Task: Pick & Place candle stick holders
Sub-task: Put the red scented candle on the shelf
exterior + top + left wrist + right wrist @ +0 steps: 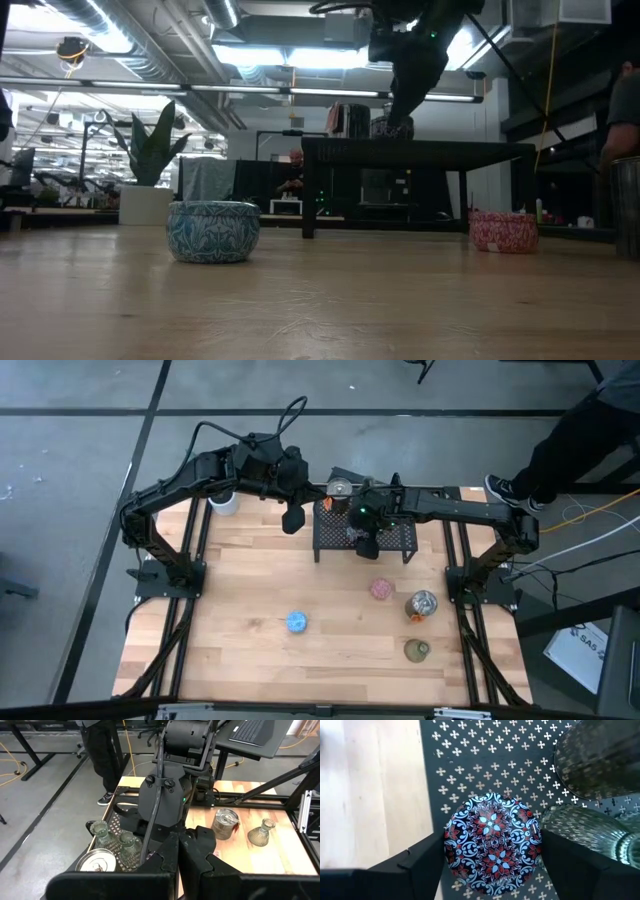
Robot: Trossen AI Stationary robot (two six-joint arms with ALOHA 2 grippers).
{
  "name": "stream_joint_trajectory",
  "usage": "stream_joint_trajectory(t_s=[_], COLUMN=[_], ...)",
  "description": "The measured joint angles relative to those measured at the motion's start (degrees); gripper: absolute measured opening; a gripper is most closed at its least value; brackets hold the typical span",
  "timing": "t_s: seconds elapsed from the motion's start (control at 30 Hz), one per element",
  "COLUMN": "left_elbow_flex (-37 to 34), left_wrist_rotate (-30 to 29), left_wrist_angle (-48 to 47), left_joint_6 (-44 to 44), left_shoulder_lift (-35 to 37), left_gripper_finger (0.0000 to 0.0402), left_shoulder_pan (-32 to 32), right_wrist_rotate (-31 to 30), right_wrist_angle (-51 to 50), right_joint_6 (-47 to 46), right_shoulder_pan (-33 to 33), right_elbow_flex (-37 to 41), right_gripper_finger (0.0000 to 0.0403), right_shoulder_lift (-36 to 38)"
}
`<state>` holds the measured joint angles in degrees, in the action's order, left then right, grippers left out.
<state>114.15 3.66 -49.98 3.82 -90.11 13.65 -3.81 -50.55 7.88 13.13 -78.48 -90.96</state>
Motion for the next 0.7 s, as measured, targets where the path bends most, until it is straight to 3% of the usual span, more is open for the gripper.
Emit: stream_joint_trajectory(t_s=[0.37,0.7], left_elbow_flex=[0.0,0.0], left_wrist_rotate=[0.0,-1.0], left_wrist_angle=[0.0,0.0], left_joint_6=[0.0,0.0], left_shoulder_lift=[0.0,0.0], left_gripper_finger=[0.0002,0.0002], left_shoulder_pan=[0.0,0.0], right_wrist_rotate=[2.5,-1.3], right_wrist_angle=[-18.9,-21.5], right_joint_6=[-7.0,-10.2], right_shoulder_pan=[-0.5,-0.5], right_elbow_flex=[-9.2,-10.3], right_gripper_finger=[0.0301,0.0301], right_shoulder_lift=[0.4,2.7])
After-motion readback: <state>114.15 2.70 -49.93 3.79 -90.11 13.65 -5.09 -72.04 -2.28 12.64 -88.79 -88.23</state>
